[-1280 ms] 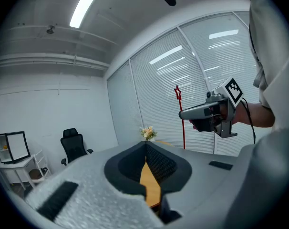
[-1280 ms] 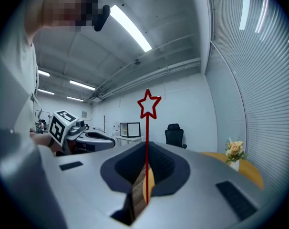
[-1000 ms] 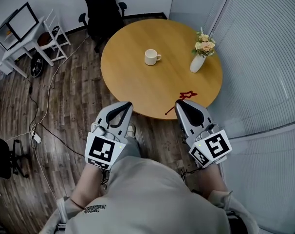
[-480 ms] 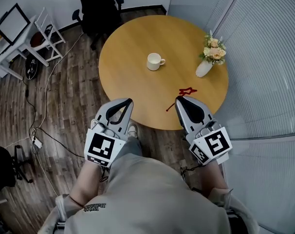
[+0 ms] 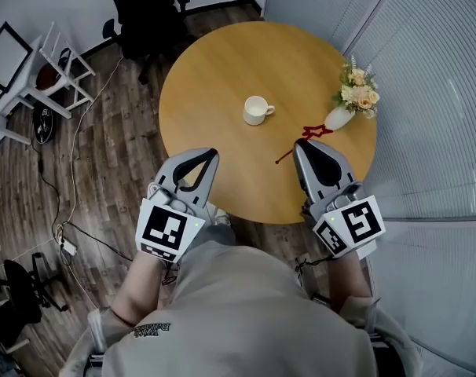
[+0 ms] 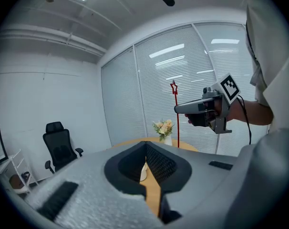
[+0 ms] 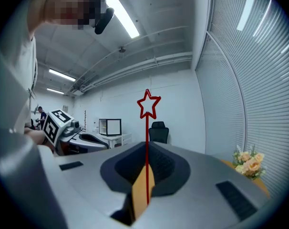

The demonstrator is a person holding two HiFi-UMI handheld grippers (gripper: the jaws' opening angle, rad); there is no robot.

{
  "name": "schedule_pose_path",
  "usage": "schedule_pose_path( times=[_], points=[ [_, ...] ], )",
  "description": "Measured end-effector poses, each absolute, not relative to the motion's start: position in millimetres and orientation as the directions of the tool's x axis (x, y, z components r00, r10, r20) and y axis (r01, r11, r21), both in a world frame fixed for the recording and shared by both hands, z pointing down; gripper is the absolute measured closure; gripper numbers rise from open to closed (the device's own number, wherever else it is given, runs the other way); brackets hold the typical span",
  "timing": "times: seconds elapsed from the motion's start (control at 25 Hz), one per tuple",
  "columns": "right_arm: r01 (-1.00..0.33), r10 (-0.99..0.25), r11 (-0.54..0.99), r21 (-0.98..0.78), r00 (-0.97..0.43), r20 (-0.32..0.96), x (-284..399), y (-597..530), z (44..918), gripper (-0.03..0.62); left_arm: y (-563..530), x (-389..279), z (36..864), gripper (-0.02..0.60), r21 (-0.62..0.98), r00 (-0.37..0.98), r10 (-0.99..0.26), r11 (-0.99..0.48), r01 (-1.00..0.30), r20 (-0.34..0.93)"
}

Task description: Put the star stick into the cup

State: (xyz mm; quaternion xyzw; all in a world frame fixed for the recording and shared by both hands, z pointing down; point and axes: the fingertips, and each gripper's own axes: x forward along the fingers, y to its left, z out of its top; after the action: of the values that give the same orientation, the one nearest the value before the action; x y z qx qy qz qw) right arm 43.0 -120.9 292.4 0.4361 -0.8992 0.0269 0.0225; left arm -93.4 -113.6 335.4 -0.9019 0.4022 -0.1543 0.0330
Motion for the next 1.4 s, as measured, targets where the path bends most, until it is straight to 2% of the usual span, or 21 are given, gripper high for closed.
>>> schedule_pose_path(
  times=[0.36, 0.64, 1.24, 1.4],
  points=[
    [-0.816, -0.814, 0.577, -0.028, -0.577, 0.063, 15.6, -174.4, 286.9, 0.559, -170.0, -117.3, 335.7, 0.56, -0.169, 0.668, -0.696, -0.715, -0.678, 0.262],
    [-0.827, -0.824, 0.561, -0.045, -0.563, 0.067, 24.3, -201.0, 291.4, 0.559, -193.7, -107.5, 343.4, 0.56, -0.162, 0.68, -0.679, -0.73, -0.664, 0.276],
    [-0.765, -0.76, 0.634, -0.108, -0.643, 0.092, 41.9, -221.9, 314.1, 0.559, -209.1, -80.7, 354.1, 0.56, -0.139, 0.628, -0.719, -0.683, -0.717, 0.298],
    [-0.764, -0.758, 0.645, -0.021, -0.642, 0.115, 38.4, -237.2, 316.7, 0.559, -219.0, -75.2, 351.5, 0.56, -0.114, 0.628, -0.722, -0.678, -0.726, 0.292]
  ],
)
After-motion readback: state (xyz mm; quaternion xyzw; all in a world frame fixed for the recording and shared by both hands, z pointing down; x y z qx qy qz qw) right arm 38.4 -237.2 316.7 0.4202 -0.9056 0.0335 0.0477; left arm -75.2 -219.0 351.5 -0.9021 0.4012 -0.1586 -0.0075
